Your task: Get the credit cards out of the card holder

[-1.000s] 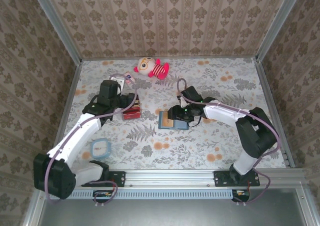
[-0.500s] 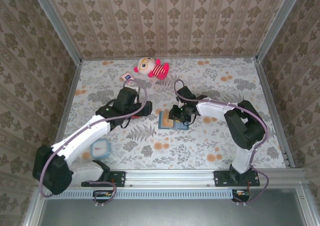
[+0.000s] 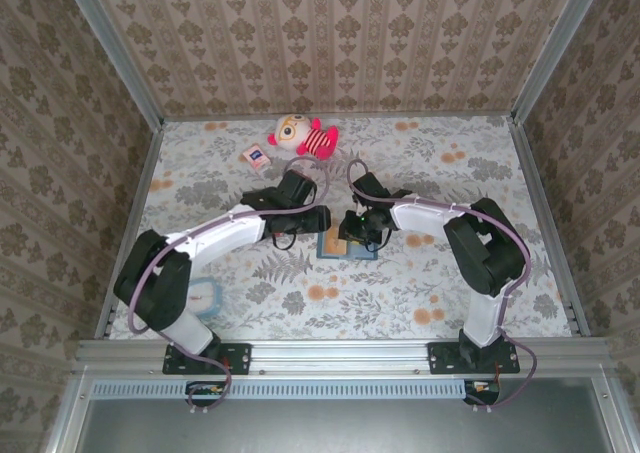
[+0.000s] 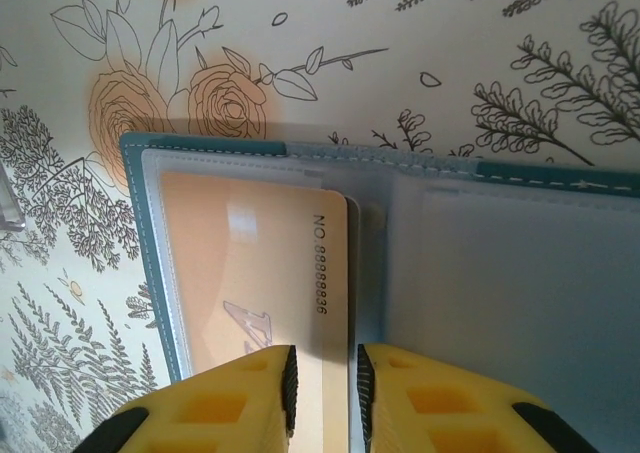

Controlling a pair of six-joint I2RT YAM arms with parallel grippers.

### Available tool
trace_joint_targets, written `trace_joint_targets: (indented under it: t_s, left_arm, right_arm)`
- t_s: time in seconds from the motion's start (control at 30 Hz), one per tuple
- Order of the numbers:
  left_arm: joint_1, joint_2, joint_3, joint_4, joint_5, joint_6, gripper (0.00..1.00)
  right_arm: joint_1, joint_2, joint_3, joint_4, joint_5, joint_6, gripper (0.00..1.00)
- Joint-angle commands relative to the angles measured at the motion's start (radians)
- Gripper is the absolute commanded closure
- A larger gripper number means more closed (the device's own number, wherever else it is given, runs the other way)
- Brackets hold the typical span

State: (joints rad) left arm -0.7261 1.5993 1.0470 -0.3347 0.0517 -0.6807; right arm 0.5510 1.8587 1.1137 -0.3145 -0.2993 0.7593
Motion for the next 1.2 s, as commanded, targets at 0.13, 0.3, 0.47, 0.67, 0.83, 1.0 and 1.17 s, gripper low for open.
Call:
trace_joint_targets:
  t_s: [0.13, 0.3, 0.47, 0.67, 0.83, 1.0, 1.17]
  left_arm:
    - [-0.006, 0.054, -0.026, 0.14, 0.109, -0.136, 0.69]
    - [-0.008, 0.077, -0.057, 0.178, 0.115, -0.175, 0.75]
    - [-0.007, 0.104, -0.068, 0.177, 0.112, -0.189, 0.77]
    - [-0.008, 0.137, -0.072, 0.18, 0.134, -0.18, 0.82]
    - [-0.008, 0.156, -0.07, 0.174, 0.143, -0.173, 0.85]
    - [-0.009, 0.169, -0.078, 0.171, 0.143, -0.177, 0.89]
    - [-0.009, 0.174, -0.091, 0.166, 0.137, -0.189, 0.92]
  right_arm:
    - [-0.023, 0.024, -0.006, 0.02, -0.066, -0.02, 0.8]
    - [-0.036, 0.028, -0.017, 0.034, -0.087, -0.021, 0.81]
    - [-0.043, 0.025, -0.022, 0.03, -0.09, -0.029, 0.81]
    - [-0.044, 0.029, -0.022, 0.032, -0.099, -0.032, 0.81]
    - [-0.044, 0.032, -0.02, 0.031, -0.107, -0.034, 0.81]
    - [-0.046, 0.036, -0.017, 0.033, -0.115, -0.041, 0.82]
    - [-0.049, 0.049, -0.015, 0.04, -0.137, -0.034, 0.82]
